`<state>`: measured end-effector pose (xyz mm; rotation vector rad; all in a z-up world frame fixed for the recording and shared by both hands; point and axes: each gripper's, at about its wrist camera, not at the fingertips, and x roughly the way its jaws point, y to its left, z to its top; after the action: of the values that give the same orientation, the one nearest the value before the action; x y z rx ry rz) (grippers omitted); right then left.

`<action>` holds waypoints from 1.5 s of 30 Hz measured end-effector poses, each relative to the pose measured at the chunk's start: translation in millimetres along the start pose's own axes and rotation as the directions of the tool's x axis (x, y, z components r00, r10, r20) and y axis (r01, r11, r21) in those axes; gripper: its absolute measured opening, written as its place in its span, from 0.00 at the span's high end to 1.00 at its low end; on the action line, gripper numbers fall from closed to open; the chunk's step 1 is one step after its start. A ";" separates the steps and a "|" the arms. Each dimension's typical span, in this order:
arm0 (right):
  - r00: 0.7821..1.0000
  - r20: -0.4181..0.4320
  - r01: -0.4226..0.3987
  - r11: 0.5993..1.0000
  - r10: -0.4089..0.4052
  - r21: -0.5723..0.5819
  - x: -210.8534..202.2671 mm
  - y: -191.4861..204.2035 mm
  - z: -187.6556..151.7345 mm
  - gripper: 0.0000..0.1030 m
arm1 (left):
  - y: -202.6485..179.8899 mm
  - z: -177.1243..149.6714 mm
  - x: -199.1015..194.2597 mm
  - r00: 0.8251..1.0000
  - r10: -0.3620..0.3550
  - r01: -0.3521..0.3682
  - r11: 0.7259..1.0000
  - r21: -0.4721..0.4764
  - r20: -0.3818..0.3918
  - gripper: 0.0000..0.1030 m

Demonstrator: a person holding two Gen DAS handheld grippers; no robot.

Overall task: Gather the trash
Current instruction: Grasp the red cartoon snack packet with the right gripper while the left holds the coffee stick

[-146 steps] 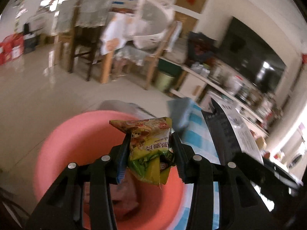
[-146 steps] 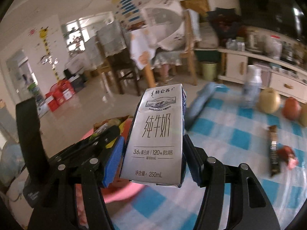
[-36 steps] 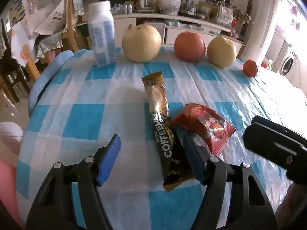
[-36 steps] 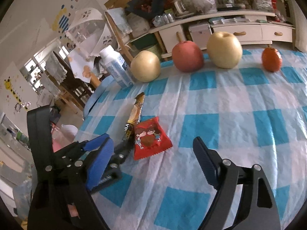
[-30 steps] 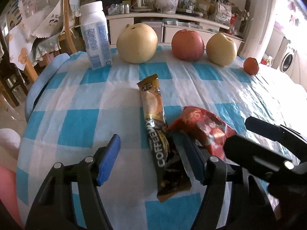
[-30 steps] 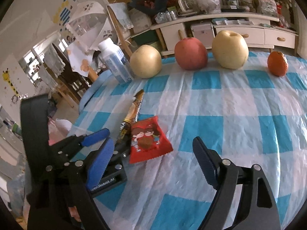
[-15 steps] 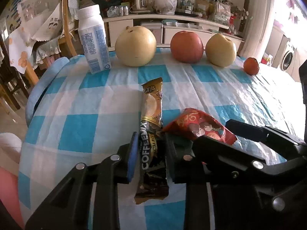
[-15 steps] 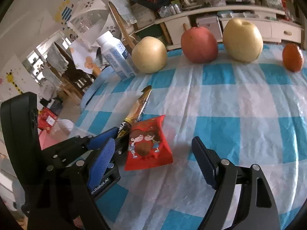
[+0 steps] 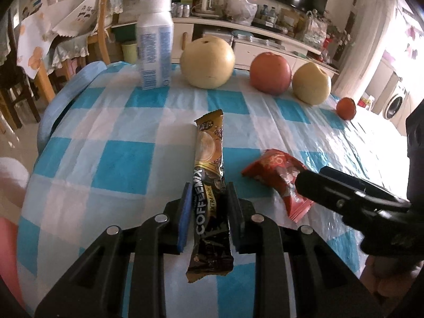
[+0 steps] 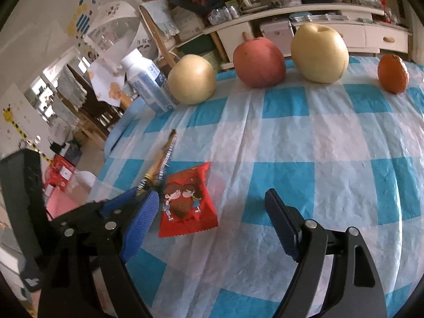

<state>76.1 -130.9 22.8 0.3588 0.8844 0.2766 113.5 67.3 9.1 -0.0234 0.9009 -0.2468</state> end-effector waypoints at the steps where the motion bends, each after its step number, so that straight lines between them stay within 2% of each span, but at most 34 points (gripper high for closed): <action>1: 1.000 -0.003 0.008 1.000 -0.009 -0.017 1.1 2.9 -0.6 0.21 | 2.3 -0.1 -1.6 1.000 0.005 -0.005 1.000 -0.003 0.003 0.74; 9: 1.000 -0.014 -0.006 0.999 0.005 -0.054 8.6 15.8 -3.8 0.21 | 14.4 0.0 -14.9 0.999 0.005 -0.003 0.999 -0.041 0.037 0.74; 14: 0.999 -0.013 0.041 0.994 -0.043 -0.099 13.5 25.1 -4.1 0.22 | 14.2 -1.2 -19.3 0.999 -0.010 0.013 0.998 -0.056 0.054 0.74; 16: 0.996 -0.016 0.088 0.986 -0.091 -0.142 16.0 32.1 -5.2 0.29 | 17.0 -2.8 -20.9 0.998 -0.015 0.019 0.998 -0.066 0.058 0.74; 18: 0.991 -0.018 0.129 0.975 -0.134 -0.182 18.2 38.1 -6.4 0.45 | 19.2 -2.9 -22.9 0.998 -0.015 0.019 0.997 -0.071 0.064 0.74; 19: 0.988 -0.017 0.145 0.970 -0.151 -0.196 19.0 39.3 -6.8 0.48 | 20.1 -2.8 -23.9 0.998 -0.015 0.020 0.997 -0.073 0.067 0.74; 26: 0.987 0.005 0.161 0.962 -0.163 -0.220 13.5 43.0 -8.9 0.49 | 22.4 -3.7 -29.9 0.996 -0.019 0.027 0.996 -0.082 0.088 0.74; 35: 0.989 0.061 0.146 0.976 -0.138 -0.163 -12.0 35.1 -0.3 0.52 | 18.9 -10.2 -43.0 0.993 -0.034 0.043 0.996 -0.076 0.117 0.74; 45: 0.983 0.096 0.175 0.964 -0.159 -0.200 -33.1 36.6 -5.8 0.53 | 19.8 -21.3 -62.5 0.987 -0.062 0.078 0.992 -0.102 0.149 0.74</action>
<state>48.3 -109.3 57.8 0.0995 0.7941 0.1949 63.7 102.1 41.7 -0.1710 0.7681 -0.2585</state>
